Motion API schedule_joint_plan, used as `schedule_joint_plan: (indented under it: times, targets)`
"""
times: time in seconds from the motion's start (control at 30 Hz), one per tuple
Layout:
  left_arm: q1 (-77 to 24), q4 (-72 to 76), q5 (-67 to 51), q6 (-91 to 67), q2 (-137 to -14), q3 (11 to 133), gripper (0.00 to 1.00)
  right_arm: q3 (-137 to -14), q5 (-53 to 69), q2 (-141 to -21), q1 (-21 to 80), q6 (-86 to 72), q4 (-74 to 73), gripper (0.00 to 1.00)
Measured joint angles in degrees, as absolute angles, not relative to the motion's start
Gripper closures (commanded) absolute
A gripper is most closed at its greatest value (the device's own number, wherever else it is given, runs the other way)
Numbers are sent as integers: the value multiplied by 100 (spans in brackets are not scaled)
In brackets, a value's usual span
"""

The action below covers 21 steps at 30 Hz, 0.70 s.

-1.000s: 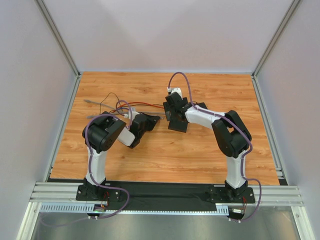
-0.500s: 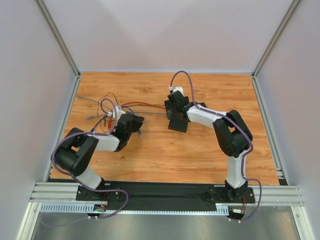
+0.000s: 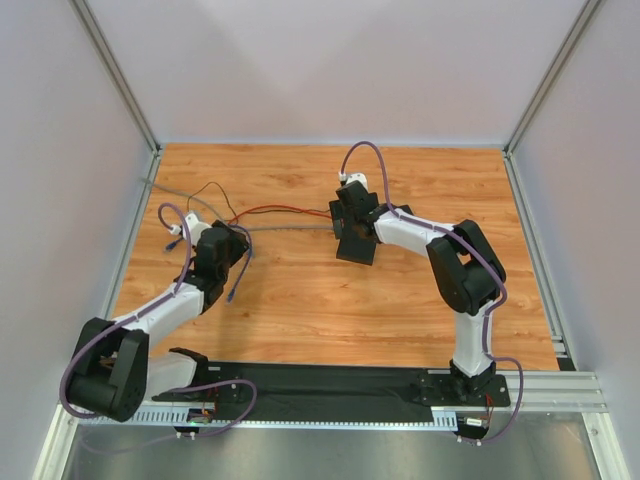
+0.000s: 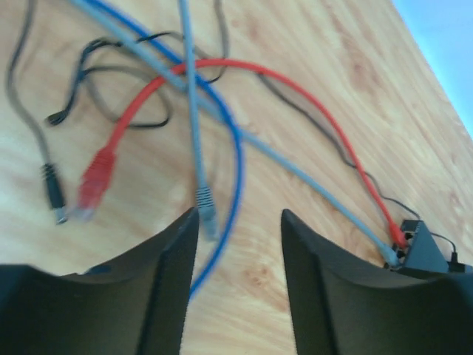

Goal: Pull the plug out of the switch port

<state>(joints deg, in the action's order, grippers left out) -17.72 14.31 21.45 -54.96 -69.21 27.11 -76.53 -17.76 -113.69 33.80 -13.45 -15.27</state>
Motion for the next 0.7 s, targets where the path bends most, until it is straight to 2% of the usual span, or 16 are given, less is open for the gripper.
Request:
schedule_joint_plan:
  times: [0.2, 0.27, 0.4, 0.57, 0.7]
  targets:
    - [-1710, 1035, 2071, -5339, -6482, 2403, 43, -7649, -1754, -11358, 3374, -1345, -1527, 20]
    - [-1710, 1105, 1903, -5229, -6296, 2401, 49, -7629, -1712, -11343, 3365, -1345, -1509, 20]
    - [-1739, 1590, 1505, -4989, -6066, 2392, 50, -7542, -1566, -11271, 3343, -1343, -1448, 20]
    - [-2206, 1721, 1444, -4582, -6086, 2574, 44, -7393, -1376, -11148, 3317, -1347, -1350, 20]
    - [-2600, 1433, 1487, -4213, -6436, 3472, 40, -7286, -1271, -11056, 3317, -1354, -1297, 20]
